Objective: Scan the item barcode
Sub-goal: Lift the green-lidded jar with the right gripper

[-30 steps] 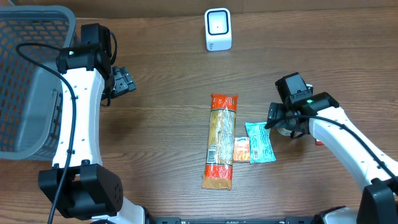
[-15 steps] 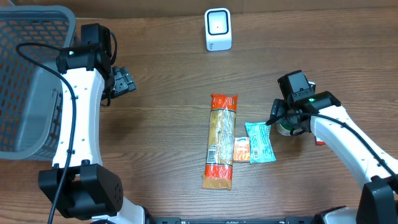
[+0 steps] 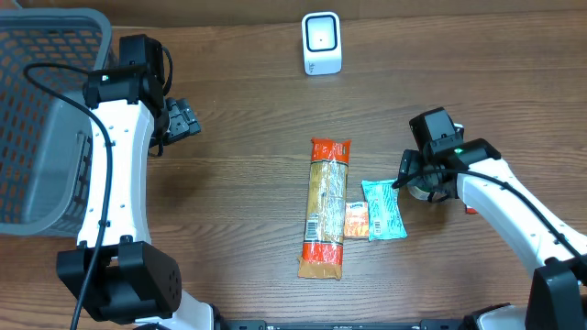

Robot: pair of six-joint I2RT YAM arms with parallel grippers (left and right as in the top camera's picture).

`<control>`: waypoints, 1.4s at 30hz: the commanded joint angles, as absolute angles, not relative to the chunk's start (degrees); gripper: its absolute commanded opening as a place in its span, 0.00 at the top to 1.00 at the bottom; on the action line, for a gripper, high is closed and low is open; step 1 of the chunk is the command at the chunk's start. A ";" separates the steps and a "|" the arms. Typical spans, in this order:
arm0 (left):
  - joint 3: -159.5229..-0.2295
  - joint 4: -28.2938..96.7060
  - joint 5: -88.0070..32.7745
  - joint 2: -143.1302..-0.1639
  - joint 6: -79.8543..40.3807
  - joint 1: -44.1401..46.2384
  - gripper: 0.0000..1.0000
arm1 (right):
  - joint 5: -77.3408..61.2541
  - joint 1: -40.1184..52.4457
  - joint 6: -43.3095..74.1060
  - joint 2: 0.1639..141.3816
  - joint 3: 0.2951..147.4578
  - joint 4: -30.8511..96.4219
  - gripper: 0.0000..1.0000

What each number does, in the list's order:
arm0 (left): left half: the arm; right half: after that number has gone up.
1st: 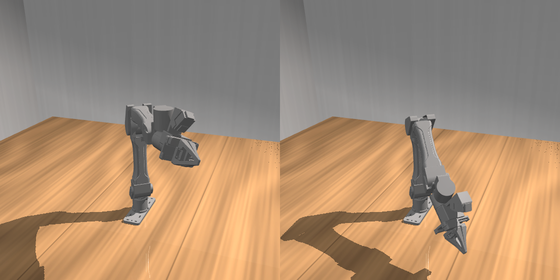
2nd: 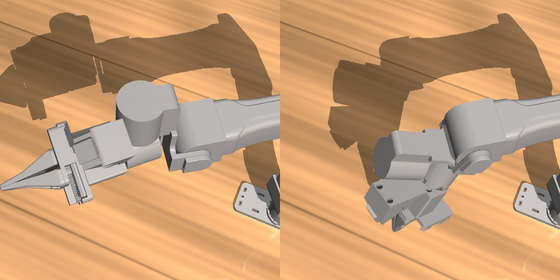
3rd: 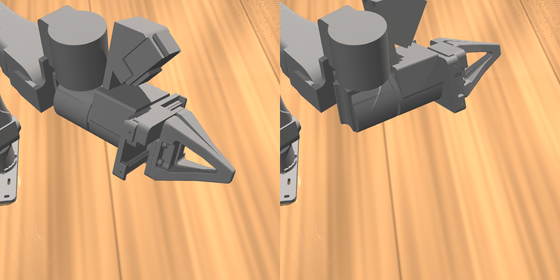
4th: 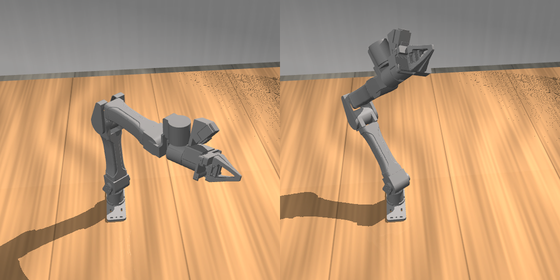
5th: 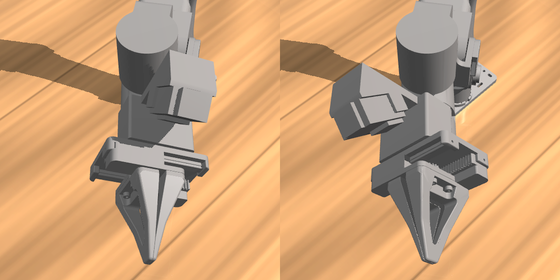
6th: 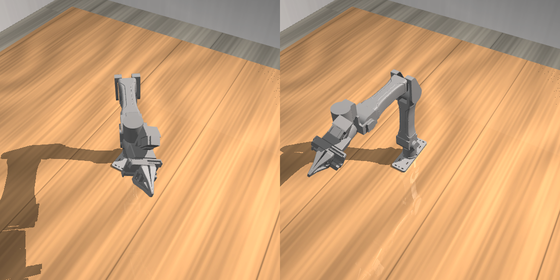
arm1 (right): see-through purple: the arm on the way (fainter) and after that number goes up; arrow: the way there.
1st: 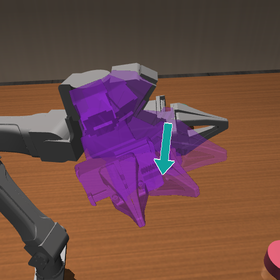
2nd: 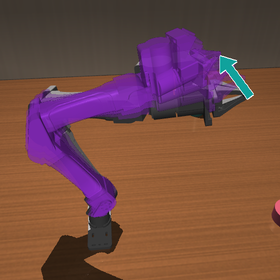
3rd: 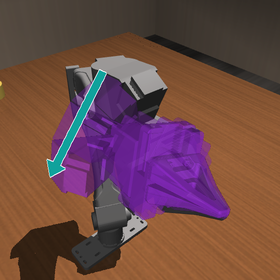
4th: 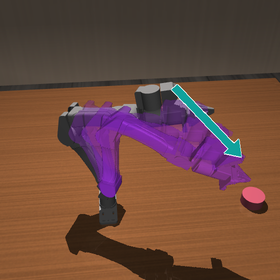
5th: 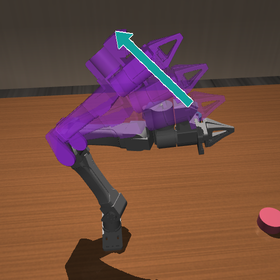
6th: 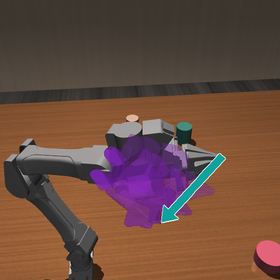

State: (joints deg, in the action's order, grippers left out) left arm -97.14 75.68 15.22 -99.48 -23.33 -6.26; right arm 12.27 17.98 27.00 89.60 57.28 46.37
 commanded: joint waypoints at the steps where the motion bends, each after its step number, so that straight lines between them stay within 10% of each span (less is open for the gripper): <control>1: -98.41 75.83 15.18 -99.63 -22.06 -6.37 0.00 | 12.43 17.76 26.46 89.82 55.00 44.45 0.14; 42: -98.41 75.81 15.16 -99.63 -22.06 -6.37 0.00 | 12.82 17.50 20.49 89.82 50.57 32.86 0.15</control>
